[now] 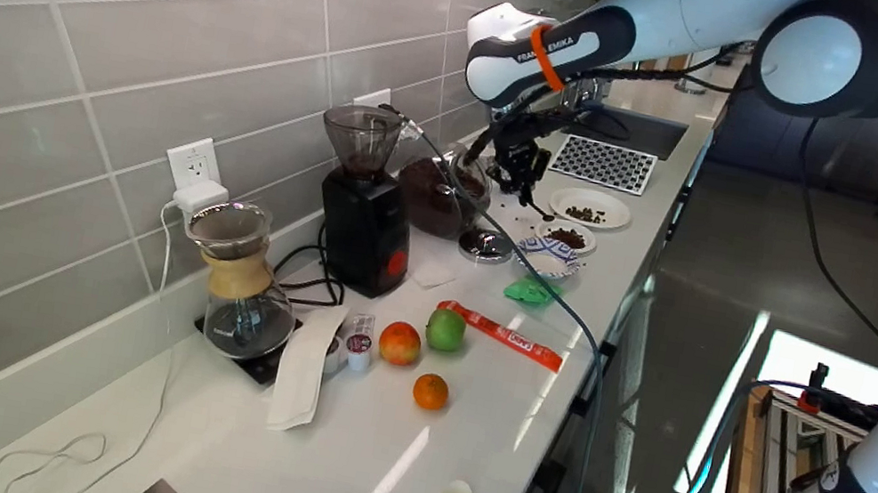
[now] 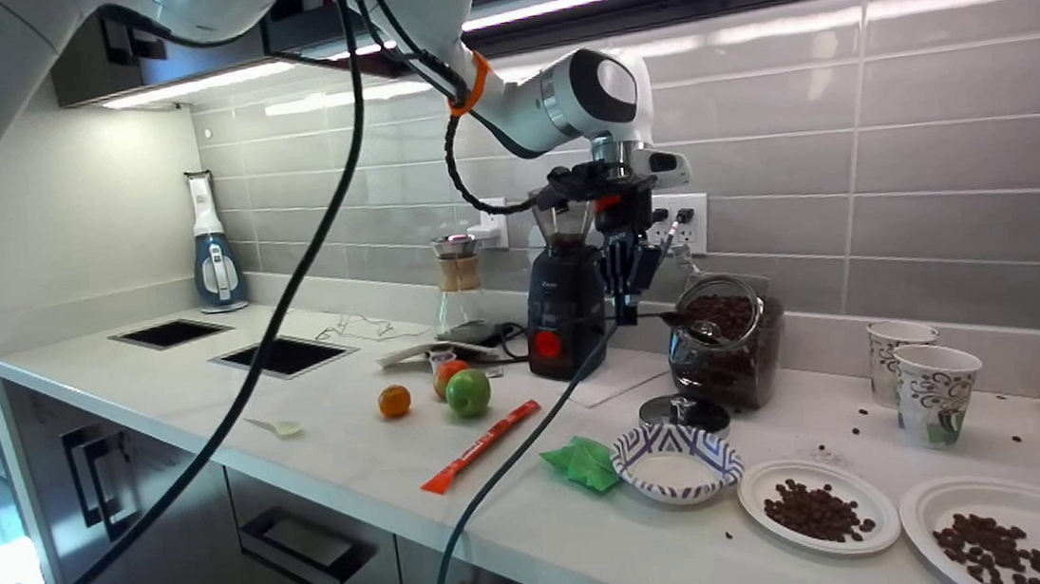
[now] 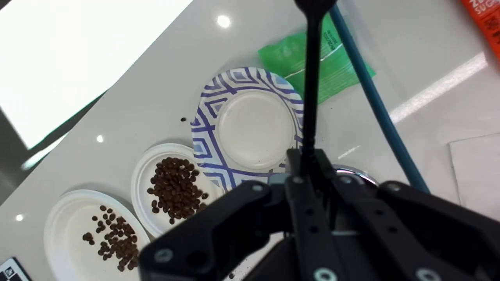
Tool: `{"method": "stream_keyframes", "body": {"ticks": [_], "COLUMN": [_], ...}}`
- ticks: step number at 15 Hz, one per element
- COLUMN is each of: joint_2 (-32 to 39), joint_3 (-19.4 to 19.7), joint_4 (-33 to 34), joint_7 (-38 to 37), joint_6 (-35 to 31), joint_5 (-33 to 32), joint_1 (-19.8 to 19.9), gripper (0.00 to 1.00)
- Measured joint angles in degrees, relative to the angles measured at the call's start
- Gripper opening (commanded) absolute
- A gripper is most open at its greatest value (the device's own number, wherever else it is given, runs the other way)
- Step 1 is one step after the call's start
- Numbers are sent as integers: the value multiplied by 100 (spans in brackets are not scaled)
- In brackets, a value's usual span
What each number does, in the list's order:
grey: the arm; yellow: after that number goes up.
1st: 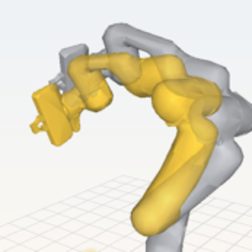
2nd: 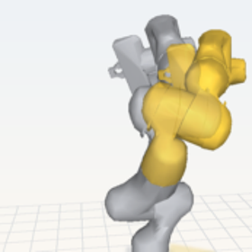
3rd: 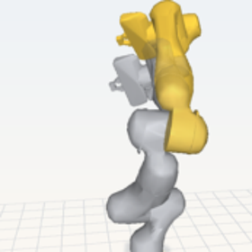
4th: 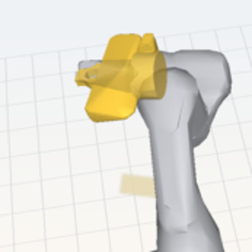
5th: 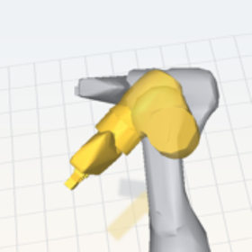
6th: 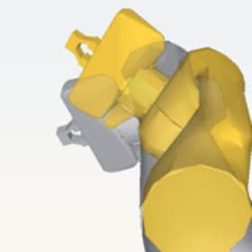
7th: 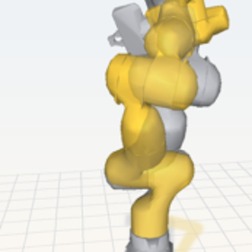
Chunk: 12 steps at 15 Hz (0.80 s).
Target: Use the black ladle to take some coffee beans from the glass container and place them in the black and white bowl.
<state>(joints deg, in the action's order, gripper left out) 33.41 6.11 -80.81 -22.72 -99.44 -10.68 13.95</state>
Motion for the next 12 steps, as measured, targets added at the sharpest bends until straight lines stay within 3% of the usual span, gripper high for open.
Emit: {"method": "stream_keyframes", "body": {"ticks": [7, 12], "joint_2": [-1037, -1375], "joint_3": [370, 525], "joint_4": [-1957, -2669], "joint_7": [-420, -589], "joint_6": [-1153, -1049], "joint_5": [518, 551], "joint_1": [-131, -200], "gripper": [2, 2]}}
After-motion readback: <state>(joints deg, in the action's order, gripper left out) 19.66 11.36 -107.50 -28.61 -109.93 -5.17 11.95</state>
